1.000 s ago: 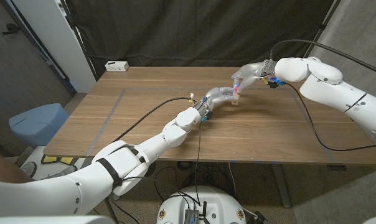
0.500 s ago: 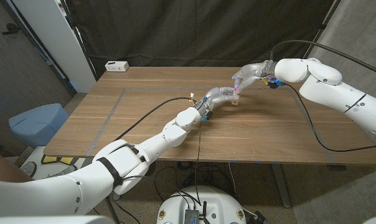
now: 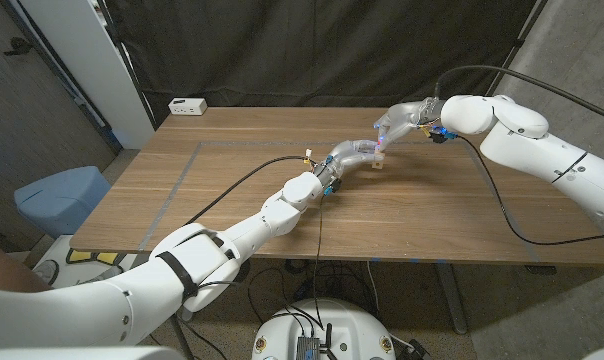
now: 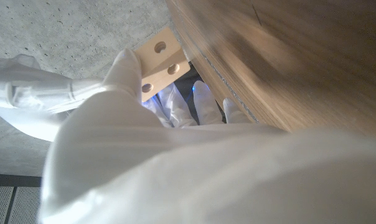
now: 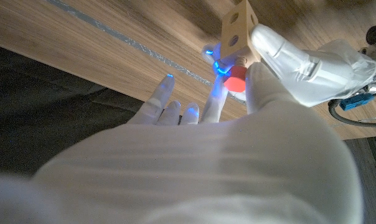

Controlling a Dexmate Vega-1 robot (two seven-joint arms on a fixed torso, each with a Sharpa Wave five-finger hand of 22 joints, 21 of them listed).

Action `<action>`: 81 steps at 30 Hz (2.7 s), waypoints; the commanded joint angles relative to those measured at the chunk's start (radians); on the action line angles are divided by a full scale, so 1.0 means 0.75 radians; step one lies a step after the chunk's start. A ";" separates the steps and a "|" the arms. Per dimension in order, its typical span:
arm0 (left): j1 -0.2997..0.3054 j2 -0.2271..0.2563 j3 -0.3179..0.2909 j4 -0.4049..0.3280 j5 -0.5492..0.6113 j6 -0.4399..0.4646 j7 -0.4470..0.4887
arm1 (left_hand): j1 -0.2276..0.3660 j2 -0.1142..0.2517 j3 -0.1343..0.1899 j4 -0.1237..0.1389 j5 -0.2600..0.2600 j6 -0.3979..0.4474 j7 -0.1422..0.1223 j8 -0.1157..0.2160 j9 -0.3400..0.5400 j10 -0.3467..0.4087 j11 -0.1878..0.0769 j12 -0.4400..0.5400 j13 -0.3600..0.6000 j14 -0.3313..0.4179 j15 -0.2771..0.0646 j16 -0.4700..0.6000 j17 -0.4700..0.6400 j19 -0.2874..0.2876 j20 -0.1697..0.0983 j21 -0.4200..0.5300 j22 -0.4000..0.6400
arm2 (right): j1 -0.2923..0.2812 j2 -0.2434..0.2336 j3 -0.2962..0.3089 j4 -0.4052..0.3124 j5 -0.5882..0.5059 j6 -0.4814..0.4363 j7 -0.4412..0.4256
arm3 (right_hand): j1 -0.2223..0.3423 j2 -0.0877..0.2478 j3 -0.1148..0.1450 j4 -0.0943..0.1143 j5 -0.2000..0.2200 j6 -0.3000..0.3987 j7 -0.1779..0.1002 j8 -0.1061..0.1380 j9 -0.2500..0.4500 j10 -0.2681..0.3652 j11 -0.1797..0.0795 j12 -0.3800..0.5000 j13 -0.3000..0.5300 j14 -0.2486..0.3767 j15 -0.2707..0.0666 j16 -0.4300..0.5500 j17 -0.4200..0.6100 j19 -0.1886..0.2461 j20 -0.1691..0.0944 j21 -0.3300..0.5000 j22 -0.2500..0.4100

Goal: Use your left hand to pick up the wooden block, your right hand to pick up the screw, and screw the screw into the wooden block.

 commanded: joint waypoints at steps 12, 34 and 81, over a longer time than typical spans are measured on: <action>0.015 0.013 0.002 -0.035 0.003 0.015 0.004 | -0.022 0.063 0.007 0.008 0.006 0.100 0.041 0.006 0.018 0.024 -0.013 0.004 0.120 0.009 -0.132 -0.001 0.004 0.011 -0.001 0.006 0.005 | -0.029 -0.017 -0.012 -0.058 -0.062 -0.054 -0.036 | -0.110 0.003 -0.018 0.036 -0.005 0.099 0.026 -0.004 -0.046 0.075 0.014 0.011 -0.004 0.057 -0.082 0.013 0.003 0.035 -0.048 -0.007 0.002; 0.051 0.048 0.004 -0.131 0.014 0.046 0.023 | -0.017 0.064 0.011 0.005 0.009 0.098 0.043 0.004 0.018 0.021 -0.013 0.002 0.122 0.015 -0.131 -0.001 0.003 0.015 0.000 0.007 0.005 | -0.062 -0.005 -0.030 -0.128 -0.198 -0.126 -0.041 | -0.219 0.029 -0.051 0.059 -0.005 0.282 0.054 0.001 -0.098 0.161 0.014 0.014 -0.010 0.127 -0.091 0.021 -0.005 0.083 -0.036 -0.003 0.003; 0.041 0.035 0.004 -0.099 0.007 0.035 0.010 | -0.015 0.065 0.014 0.006 0.013 0.097 0.042 0.001 0.017 0.022 -0.013 0.002 0.124 0.016 -0.130 -0.005 0.001 0.020 0.001 0.008 0.005 | -0.081 -0.005 -0.017 -0.206 -0.334 -0.246 0.043 | -0.578 -0.008 -0.192 0.143 -0.010 0.244 0.110 -0.187 -0.113 0.129 0.151 -0.043 -0.016 0.121 -0.031 -0.040 -0.014 0.052 0.007 -0.024 0.005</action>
